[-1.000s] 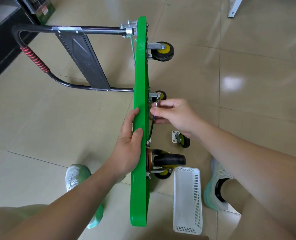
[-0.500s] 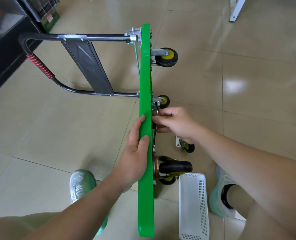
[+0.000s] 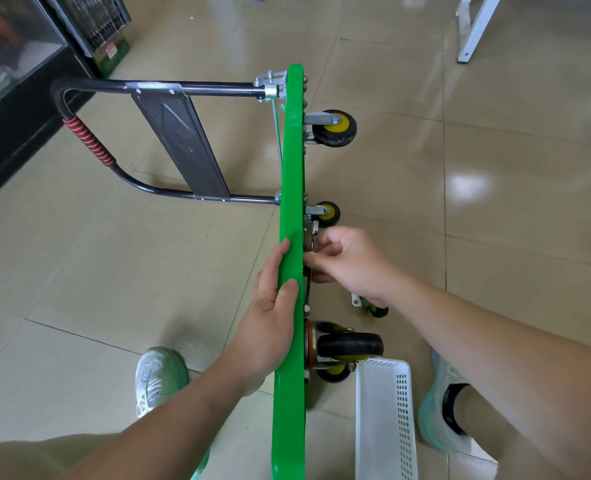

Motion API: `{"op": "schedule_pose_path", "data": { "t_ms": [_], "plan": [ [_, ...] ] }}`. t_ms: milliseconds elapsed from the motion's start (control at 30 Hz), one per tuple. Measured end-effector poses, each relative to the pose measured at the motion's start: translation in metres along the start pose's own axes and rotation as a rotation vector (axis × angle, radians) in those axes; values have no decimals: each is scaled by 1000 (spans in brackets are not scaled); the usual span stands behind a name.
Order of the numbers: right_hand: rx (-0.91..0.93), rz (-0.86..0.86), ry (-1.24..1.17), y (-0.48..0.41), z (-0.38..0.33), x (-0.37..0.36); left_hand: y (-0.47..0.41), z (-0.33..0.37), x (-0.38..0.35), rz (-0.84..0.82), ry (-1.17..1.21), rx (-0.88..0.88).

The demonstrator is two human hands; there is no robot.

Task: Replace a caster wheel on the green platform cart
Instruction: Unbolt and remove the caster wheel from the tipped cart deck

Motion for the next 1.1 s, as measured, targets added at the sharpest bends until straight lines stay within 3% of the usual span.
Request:
{"op": "schedule_pose_path", "data": {
  "t_ms": [500, 1100],
  "plan": [
    [66, 27, 86, 16, -7, -2, -1, 2, -1, 4, -7, -36],
    [62, 3, 0, 19, -7, -6, -7, 0, -2, -16, -19, -73]
  ]
}}
Point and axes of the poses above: each hand's wrist, its own y-axis away from the middle knuckle, its own x-axis out of the back of the hand, z = x × y, the point moved 5 cm from there along -y, towards the middle knuckle, and after that the axes turned 7 degrees about x, right-handed, at the moved point
